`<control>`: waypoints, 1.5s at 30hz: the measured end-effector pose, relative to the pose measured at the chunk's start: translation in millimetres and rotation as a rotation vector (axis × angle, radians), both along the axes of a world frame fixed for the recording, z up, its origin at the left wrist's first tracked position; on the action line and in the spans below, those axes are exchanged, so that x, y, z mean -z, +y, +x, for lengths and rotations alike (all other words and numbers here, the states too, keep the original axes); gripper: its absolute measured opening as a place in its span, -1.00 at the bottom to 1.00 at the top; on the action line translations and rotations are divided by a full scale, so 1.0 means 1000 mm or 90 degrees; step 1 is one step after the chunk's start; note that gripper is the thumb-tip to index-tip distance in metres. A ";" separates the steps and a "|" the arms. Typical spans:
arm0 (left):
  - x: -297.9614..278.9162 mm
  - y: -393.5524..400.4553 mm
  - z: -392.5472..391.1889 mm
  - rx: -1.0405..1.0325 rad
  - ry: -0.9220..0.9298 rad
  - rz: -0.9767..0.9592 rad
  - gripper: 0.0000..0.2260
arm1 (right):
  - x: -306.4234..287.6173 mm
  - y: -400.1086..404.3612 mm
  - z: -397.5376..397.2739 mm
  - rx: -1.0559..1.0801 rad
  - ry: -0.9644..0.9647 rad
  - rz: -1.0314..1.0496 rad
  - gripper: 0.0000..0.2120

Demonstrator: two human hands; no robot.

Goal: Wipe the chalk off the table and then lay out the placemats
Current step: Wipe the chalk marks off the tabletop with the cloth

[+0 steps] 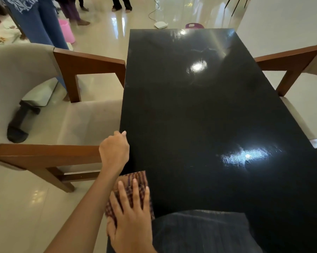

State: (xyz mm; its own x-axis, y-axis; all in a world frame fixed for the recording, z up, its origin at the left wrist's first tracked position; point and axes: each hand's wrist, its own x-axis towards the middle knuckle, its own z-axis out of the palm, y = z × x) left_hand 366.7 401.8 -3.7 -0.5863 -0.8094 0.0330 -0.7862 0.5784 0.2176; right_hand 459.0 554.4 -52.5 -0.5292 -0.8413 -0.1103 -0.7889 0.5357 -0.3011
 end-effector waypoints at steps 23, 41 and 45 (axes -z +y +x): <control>-0.003 -0.003 -0.051 -0.059 -0.284 0.043 -0.63 | 0.008 0.229 -0.119 0.132 0.126 0.065 -0.44; -0.003 -0.031 -0.022 0.021 -0.177 0.224 -0.66 | -0.002 0.109 -0.064 -0.303 0.072 0.066 -0.47; -0.002 -0.027 -0.019 0.045 -0.199 0.214 -0.65 | 0.000 0.086 -0.050 -0.348 0.047 0.065 -0.49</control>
State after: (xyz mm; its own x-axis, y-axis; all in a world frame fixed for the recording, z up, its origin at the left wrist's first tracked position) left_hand 348.2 375.2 -1.8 -0.5808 -0.7026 -0.4112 -0.8049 0.5711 0.1612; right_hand 409.2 640.4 -52.0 -0.0284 -0.9825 -0.1840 -0.9771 0.0661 -0.2022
